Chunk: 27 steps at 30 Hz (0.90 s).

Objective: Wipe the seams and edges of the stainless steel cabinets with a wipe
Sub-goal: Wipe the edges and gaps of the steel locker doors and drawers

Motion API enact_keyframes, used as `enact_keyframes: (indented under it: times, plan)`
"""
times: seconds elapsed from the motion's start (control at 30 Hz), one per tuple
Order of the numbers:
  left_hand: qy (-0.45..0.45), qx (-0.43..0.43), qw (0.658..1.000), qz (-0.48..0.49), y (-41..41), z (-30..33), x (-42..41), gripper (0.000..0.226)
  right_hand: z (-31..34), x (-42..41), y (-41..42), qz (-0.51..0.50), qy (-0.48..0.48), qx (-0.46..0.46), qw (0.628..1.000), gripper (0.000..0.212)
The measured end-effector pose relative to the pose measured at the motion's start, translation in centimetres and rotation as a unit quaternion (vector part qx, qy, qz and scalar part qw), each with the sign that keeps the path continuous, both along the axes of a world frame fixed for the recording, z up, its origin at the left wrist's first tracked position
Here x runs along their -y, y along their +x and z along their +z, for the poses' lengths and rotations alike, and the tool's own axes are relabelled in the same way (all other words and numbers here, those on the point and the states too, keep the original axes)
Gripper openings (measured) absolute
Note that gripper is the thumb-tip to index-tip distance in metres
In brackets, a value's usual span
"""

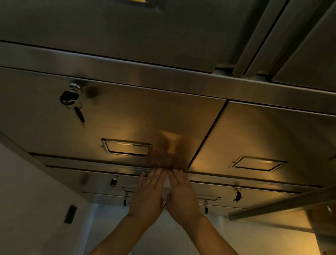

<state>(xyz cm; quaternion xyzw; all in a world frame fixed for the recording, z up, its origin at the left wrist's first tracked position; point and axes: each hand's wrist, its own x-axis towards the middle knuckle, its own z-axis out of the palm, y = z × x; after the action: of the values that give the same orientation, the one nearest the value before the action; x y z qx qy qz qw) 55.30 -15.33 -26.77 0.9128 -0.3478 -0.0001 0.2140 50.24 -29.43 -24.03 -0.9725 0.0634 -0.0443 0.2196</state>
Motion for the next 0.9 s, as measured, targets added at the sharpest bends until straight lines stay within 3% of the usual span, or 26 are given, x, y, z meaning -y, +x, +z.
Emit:
enact_keyframes:
  times: [0.4, 0.7, 0.9]
  plan:
    - [0.002, 0.001, 1.000, 0.014, 2.5, -0.6, -4.7, 0.094, 2.0, -4.6, 2.6, 0.052, -0.030, -0.108, 0.992, 0.081]
    - [-0.018, 0.010, 1.000, 0.019, 4.8, -0.8, -10.3, 0.093, 0.7, -9.9, 4.8, 0.056, -0.045, -0.083, 0.994, 0.086]
    - [-0.037, 0.024, 0.998, 0.048, 6.8, -0.9, -14.8, 0.090, 0.5, -14.3, 7.4, 0.094, -0.082, -0.054, 0.991, 0.078]
